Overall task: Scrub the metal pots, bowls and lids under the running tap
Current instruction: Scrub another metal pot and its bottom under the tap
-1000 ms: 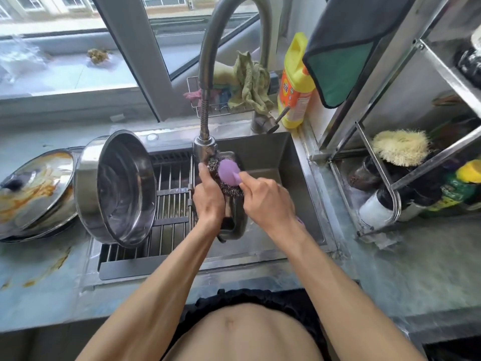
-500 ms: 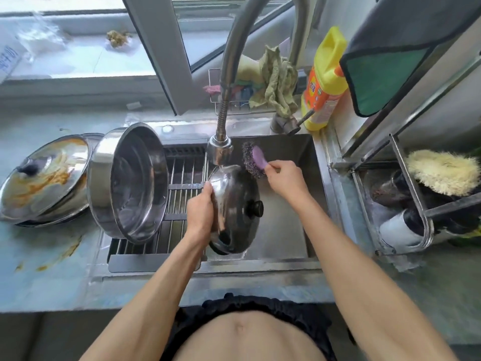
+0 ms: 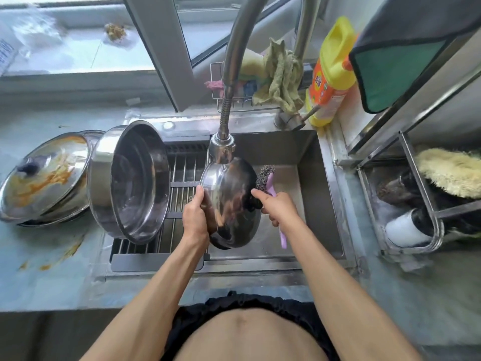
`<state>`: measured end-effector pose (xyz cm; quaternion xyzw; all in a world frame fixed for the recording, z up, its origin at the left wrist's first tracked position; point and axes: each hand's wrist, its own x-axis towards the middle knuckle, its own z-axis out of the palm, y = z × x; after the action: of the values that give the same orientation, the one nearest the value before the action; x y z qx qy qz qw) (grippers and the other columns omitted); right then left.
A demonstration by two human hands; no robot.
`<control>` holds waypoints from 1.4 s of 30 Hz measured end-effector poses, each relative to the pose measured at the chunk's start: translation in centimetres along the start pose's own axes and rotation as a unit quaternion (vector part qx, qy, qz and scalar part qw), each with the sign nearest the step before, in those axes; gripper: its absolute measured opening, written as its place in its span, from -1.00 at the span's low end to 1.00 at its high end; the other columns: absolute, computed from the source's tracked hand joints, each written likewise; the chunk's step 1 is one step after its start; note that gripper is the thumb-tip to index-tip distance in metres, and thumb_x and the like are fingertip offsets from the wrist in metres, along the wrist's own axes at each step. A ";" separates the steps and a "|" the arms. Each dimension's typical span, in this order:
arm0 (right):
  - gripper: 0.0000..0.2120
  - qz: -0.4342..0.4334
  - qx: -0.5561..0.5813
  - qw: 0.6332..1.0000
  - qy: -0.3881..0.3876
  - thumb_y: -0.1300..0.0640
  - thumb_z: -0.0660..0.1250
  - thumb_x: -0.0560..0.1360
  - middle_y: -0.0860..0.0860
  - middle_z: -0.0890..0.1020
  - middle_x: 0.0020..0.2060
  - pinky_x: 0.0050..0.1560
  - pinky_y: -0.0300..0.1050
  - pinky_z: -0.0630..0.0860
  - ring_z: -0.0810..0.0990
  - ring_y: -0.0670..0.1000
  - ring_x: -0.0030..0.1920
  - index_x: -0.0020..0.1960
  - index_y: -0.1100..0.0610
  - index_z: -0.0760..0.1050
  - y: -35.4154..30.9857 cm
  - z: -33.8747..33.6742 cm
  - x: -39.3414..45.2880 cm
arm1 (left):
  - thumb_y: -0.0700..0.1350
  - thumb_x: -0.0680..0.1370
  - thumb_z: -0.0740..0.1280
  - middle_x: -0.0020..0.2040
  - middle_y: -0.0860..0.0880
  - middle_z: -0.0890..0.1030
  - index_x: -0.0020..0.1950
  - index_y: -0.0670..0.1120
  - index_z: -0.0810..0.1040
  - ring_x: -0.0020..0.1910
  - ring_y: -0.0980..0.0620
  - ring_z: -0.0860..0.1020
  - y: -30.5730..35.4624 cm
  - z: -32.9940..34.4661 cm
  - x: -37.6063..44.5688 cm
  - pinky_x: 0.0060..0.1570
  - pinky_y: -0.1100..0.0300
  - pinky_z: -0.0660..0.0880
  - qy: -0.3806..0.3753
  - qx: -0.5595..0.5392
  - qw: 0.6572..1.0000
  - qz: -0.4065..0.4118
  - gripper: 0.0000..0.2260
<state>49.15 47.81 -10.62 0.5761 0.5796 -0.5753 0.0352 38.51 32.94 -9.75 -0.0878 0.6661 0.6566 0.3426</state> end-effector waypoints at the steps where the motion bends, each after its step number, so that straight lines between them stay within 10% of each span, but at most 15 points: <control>1: -0.61 0.005 0.017 1.000 -0.003 -0.23 0.42 0.35 0.18 0.71 -0.22 -0.48 -0.22 0.30 0.27 -0.03 -0.55 0.02 0.02 0.56 0.2 0.1 0.1 | 0.07 0.69 0.23 -0.25 -0.06 0.71 -0.39 0.01 0.69 -0.21 -0.01 0.70 0.0 0.0 -0.1 -0.01 0.08 0.63 -0.003 0.000 1.000 0.000 -0.51; 5: -0.57 0.007 0.030 0.999 0.033 -0.18 0.43 0.34 0.13 0.67 -0.21 -0.34 -0.13 0.45 0.40 0.00 -0.49 -0.01 0.13 0.50 0.7 -0.1 -0.2 | 0.06 0.69 0.25 -0.43 0.04 0.53 -0.46 0.01 0.47 -0.38 0.04 0.53 0.2 0.0 -0.4 -0.26 0.15 0.46 -0.005 0.080 0.997 -0.005 -0.50; 11: -0.47 -0.034 -0.034 0.993 0.110 -0.19 0.43 0.43 0.09 0.61 0.12 0.10 -0.02 0.51 0.57 0.15 0.12 0.23 0.15 0.47 1.5 -3.5 -0.5 | -0.19 0.73 0.11 -0.28 -0.07 0.51 -0.19 -0.12 0.46 -0.30 0.01 0.47 -0.6 1.6 -0.5 -0.22 0.14 0.41 -0.078 0.102 0.989 -0.069 -0.69; 20: -0.62 -0.037 -0.016 0.989 0.143 -0.18 0.30 0.54 0.04 0.70 -0.18 -0.41 -0.19 0.29 0.41 0.02 -0.48 -0.21 0.14 0.54 1.0 -10.0 -0.6 | -0.21 0.70 0.17 -0.31 -0.03 0.46 -0.23 -0.10 0.47 -0.30 0.06 0.39 -0.3 5.6 -0.7 -0.34 0.27 0.36 -0.125 0.222 0.967 0.031 -0.70; 27: -0.66 -0.034 -0.030 0.995 0.093 -0.17 0.30 0.55 0.00 0.70 -0.27 -0.48 -0.21 0.28 0.42 0.00 -0.51 -0.15 0.12 0.52 1.8 -7.6 -0.8 | -0.23 0.70 0.09 -0.39 -0.03 0.60 -0.26 -0.09 0.41 -0.42 0.06 0.62 -1.9 1.9 0.5 -0.38 0.29 0.55 0.038 -0.118 0.982 -0.143 -0.66; 30: -0.68 -0.044 -0.019 0.997 0.062 -0.16 0.32 0.54 0.00 0.69 -0.31 -0.46 -0.19 0.30 0.43 -0.04 -0.48 -0.10 0.10 0.51 1.3 -5.1 -0.9 | -0.16 0.72 0.09 -0.12 -0.12 0.68 -0.17 -0.08 0.46 -0.14 -0.06 0.66 -2.5 0.4 1.1 -0.10 0.00 0.60 0.070 -0.213 0.961 -0.159 -0.70; 42: -0.15 -0.098 -0.031 0.993 0.059 -0.47 0.25 0.12 0.10 0.70 -0.07 0.10 0.06 0.59 0.66 0.13 0.02 0.14 0.16 0.49 -3.5 0.1 -1.3 | -0.12 0.72 0.14 -0.25 0.05 0.58 -0.19 -0.06 0.49 -0.23 0.10 0.59 -2.0 -0.4 1.5 0.04 0.17 0.53 0.091 -0.286 0.945 -0.127 -0.69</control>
<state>47.06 48.03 -7.54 0.5477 0.6521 -0.5229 -0.0372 38.41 32.80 -12.27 -0.3257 0.4617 0.7599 0.3214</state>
